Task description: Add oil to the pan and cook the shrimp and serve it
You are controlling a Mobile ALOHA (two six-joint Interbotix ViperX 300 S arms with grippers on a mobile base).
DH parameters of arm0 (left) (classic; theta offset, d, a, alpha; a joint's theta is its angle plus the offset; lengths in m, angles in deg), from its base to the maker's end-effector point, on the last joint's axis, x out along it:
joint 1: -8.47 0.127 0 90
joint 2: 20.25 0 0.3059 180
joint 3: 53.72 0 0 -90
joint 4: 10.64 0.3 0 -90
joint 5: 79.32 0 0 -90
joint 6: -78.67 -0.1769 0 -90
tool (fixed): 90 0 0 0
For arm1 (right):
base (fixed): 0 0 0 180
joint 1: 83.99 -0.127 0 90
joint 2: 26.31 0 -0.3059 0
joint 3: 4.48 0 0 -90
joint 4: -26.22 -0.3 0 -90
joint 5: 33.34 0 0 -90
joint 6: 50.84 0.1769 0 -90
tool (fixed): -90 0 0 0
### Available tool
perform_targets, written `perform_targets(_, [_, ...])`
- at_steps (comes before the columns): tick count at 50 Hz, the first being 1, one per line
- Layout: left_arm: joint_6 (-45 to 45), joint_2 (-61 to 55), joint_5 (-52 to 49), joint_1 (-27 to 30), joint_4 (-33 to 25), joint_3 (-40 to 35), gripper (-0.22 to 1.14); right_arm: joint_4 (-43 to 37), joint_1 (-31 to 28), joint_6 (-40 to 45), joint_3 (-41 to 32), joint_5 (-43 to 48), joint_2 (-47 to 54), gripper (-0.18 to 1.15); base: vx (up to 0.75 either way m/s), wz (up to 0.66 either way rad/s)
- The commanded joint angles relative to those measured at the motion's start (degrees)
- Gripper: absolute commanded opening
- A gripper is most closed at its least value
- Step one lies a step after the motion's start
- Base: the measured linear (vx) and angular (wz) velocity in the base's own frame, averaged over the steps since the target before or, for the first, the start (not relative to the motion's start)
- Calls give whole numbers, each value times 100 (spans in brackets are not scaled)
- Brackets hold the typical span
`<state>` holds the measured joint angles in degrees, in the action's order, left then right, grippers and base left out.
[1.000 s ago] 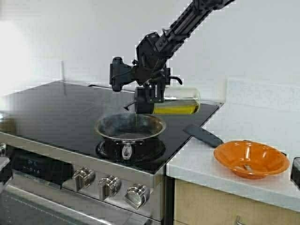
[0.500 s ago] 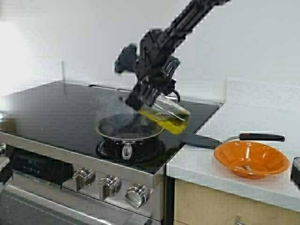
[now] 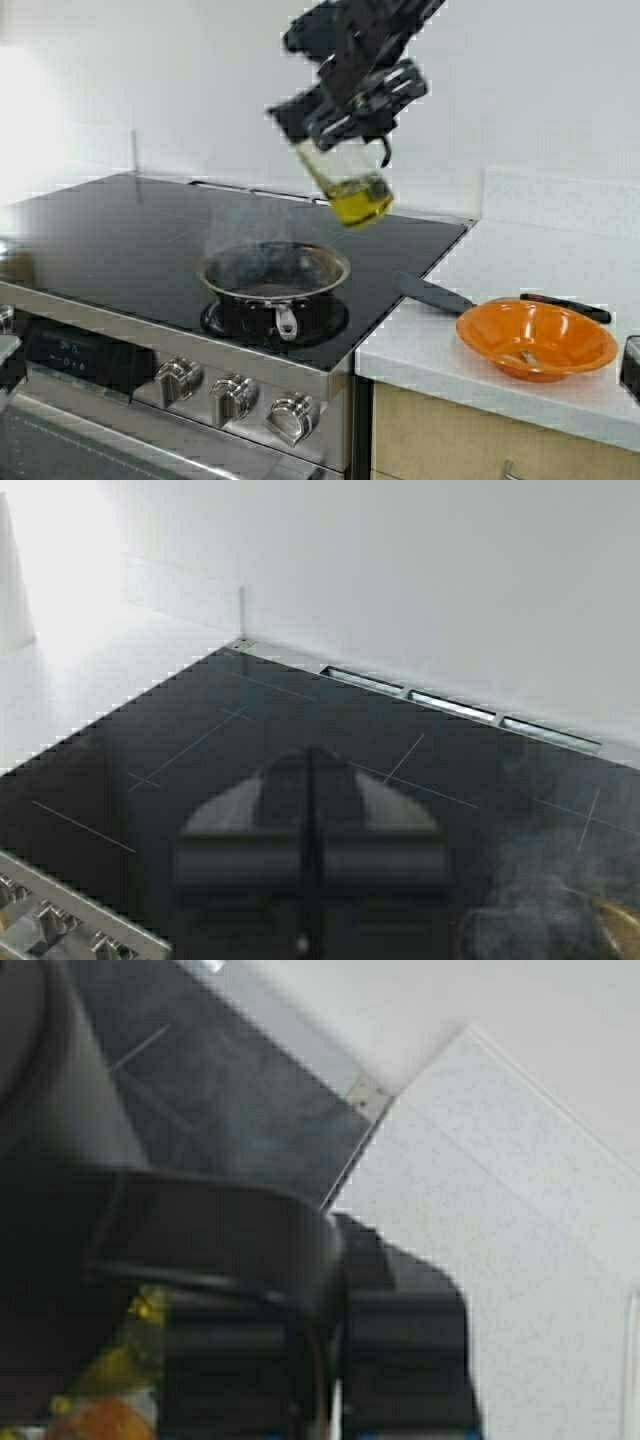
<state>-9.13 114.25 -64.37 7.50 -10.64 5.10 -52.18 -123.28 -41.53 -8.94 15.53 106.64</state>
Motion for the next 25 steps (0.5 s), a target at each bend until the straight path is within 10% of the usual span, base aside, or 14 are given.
perform_targets(1, [-9,-26,26,9,-9,-53,3,272,62,984,193,70,-844,8,0,0])
perform_targets(25, [-9,-26,26,9,-9,-53,3,1107,492,3313,1257,-396,-1644,8,0,0])
